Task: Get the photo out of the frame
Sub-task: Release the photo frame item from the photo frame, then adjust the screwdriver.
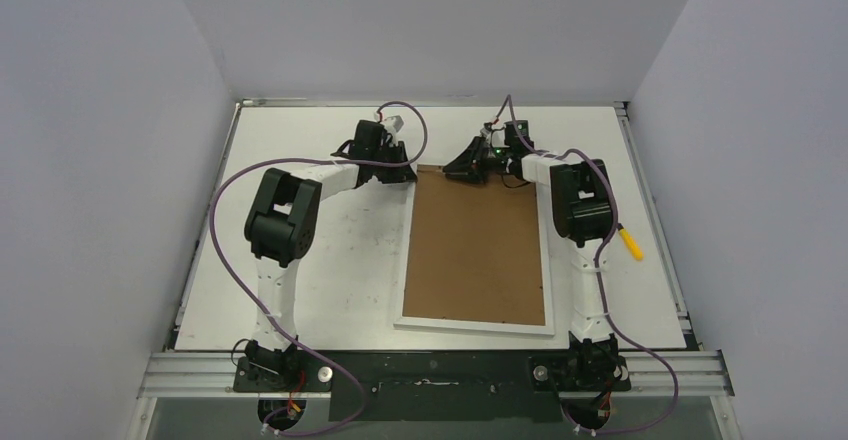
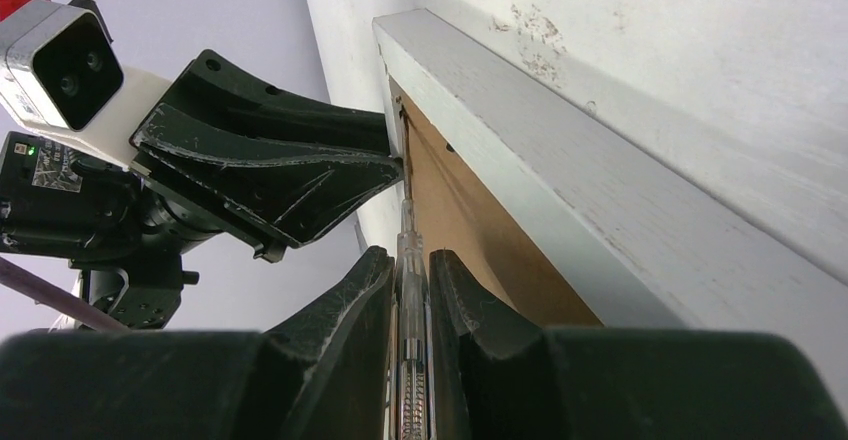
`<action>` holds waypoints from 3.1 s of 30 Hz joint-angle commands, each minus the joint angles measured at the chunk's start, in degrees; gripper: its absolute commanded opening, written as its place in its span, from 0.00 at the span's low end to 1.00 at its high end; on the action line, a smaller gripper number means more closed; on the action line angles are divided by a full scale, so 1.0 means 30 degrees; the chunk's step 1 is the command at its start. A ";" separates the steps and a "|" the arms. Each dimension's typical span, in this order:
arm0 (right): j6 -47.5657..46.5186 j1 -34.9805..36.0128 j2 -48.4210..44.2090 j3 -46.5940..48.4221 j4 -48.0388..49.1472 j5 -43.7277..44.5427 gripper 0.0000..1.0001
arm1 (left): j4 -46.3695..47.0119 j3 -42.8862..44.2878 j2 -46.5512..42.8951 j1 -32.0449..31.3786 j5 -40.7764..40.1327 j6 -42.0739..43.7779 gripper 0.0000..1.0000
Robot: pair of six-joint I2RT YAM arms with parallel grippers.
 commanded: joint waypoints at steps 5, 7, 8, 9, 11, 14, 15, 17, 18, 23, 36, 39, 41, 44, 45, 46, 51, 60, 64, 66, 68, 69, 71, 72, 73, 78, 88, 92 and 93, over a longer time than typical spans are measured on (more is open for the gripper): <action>0.0378 0.2040 0.0870 0.0447 -0.0652 0.0736 0.05 | -0.1513 0.0308 0.0412 -0.0529 0.0380 0.1225 0.08; 0.0500 0.2132 0.0879 0.0478 -0.0511 0.0750 0.05 | -0.1585 0.0384 0.0514 -0.0651 0.0418 0.1336 0.08; 0.0547 0.2179 0.0913 0.0501 -0.0487 0.0714 0.05 | -0.1611 0.0455 0.0556 -0.0678 0.0466 0.1394 0.08; 0.0626 0.2232 0.0957 0.0482 -0.0363 0.0680 0.05 | -0.1665 0.0500 0.0572 -0.0700 0.0502 0.1445 0.07; 0.0813 0.2256 0.1038 0.0437 -0.0119 0.0635 0.05 | -0.1706 0.0569 0.0605 -0.0723 0.0557 0.1481 0.07; 0.1022 0.2265 0.1075 0.0485 0.0151 0.0618 0.05 | -0.1736 0.0570 0.0637 -0.0750 0.0688 0.1559 0.06; 0.1033 0.2257 0.1051 0.0546 0.0142 0.0599 0.05 | -0.1780 0.0592 0.0634 -0.0753 0.0687 0.1590 0.06; 0.1020 0.2260 0.0943 0.0823 0.0036 0.0640 0.05 | -0.1913 0.0640 0.0641 -0.0753 0.0645 0.1638 0.05; 0.0970 0.2268 0.0833 0.0951 -0.0082 0.0723 0.05 | -0.1989 0.0630 0.0645 -0.0753 0.0605 0.1673 0.05; -0.0284 0.2528 0.0481 0.2478 -0.2499 0.1339 0.05 | -0.2203 0.0727 0.0634 -0.0753 0.0456 0.1711 0.04; -0.1291 0.2579 0.0561 0.5093 -0.4958 0.1924 0.05 | -0.2439 0.0629 0.0475 -0.0757 0.0101 0.1712 0.03; -0.2540 0.1947 -0.0708 0.3917 -0.5550 0.2852 0.05 | -0.2350 0.0452 0.0213 -0.0735 -0.0164 0.1643 0.07; -0.3687 0.1227 -0.1827 0.2734 -0.5746 0.3535 0.05 | -0.1980 0.0007 -0.0156 -0.0732 -0.0534 0.1506 0.12; -0.5582 0.0545 -0.3990 0.0703 -0.6007 0.4576 0.05 | -0.1364 -0.0656 -0.0990 -0.0746 -0.1123 0.1236 0.21; -0.6264 0.0409 -0.4618 0.0174 -0.6326 0.5027 0.05 | -0.1217 -0.0851 -0.1295 -0.0730 -0.1363 0.1132 0.26; -0.6865 0.0377 -0.5238 -0.0576 -0.6681 0.5781 0.05 | -0.1071 -0.1073 -0.1593 -0.0710 -0.1697 0.1039 0.31; -0.9168 0.0455 -0.9660 -0.5037 -0.5975 0.8764 0.05 | 0.0437 -0.3001 -0.3795 -0.0630 -0.3096 0.0399 0.51; -1.0235 -0.1174 -1.7993 -1.1158 -0.5742 1.9909 0.09 | 0.2699 -0.6659 -0.8328 -0.1259 -0.5713 -0.1200 0.60; -1.2741 -0.1350 -2.1428 -1.3073 -0.5798 2.3624 0.11 | 0.3111 -0.8390 -0.9491 -0.2139 -0.6983 -0.2136 0.65; -1.2963 -0.1388 -2.2859 -1.3627 -0.6030 2.4311 0.11 | 0.3625 -0.9534 -1.0432 -0.2679 -0.7629 -0.2378 0.68; -1.3122 -0.1451 -2.4152 -1.3901 -0.6218 2.3522 0.11 | 0.3977 -1.0517 -1.1268 -0.3095 -0.8110 -0.2604 0.68; -1.3483 -0.1457 -2.4786 -1.3956 -0.6188 2.2051 0.11 | 0.4090 -1.0957 -1.1702 -0.3232 -0.8169 -0.2746 0.69; -1.3990 -0.1408 -2.5857 -1.4256 -0.5773 1.8677 0.12 | 0.4349 -1.1743 -1.2667 -0.3455 -0.7858 -0.3050 0.69; -1.3694 -0.1384 -2.6247 -1.4499 -0.5385 1.7113 0.12 | 0.4434 -1.2029 -1.3140 -0.3559 -0.7415 -0.3190 0.69; -1.3349 -0.1363 -2.6487 -1.4716 -0.5051 1.5778 0.12 | 0.4444 -1.2270 -1.3693 -0.3674 -0.7097 -0.3464 0.69; -1.1130 -0.1316 -2.7305 -1.6899 -0.2442 1.0973 0.12 | 0.5883 -1.4050 -1.6412 -0.4602 -0.4616 -0.5191 0.69; -0.3718 -0.0113 -2.9079 -2.2156 0.9598 0.7805 0.10 | 1.2610 -1.6080 -1.7990 -0.9497 -0.3247 -0.7614 0.69; -0.3047 0.1324 -2.9290 -2.2258 1.0534 0.8570 0.07 | 1.4624 -1.5436 -1.6648 -1.0576 -0.3103 -0.7619 0.68; -0.2691 0.1656 -2.9379 -2.2365 1.1056 0.8716 0.07 | 1.4913 -1.5160 -1.6245 -1.0686 -0.2988 -0.7654 0.67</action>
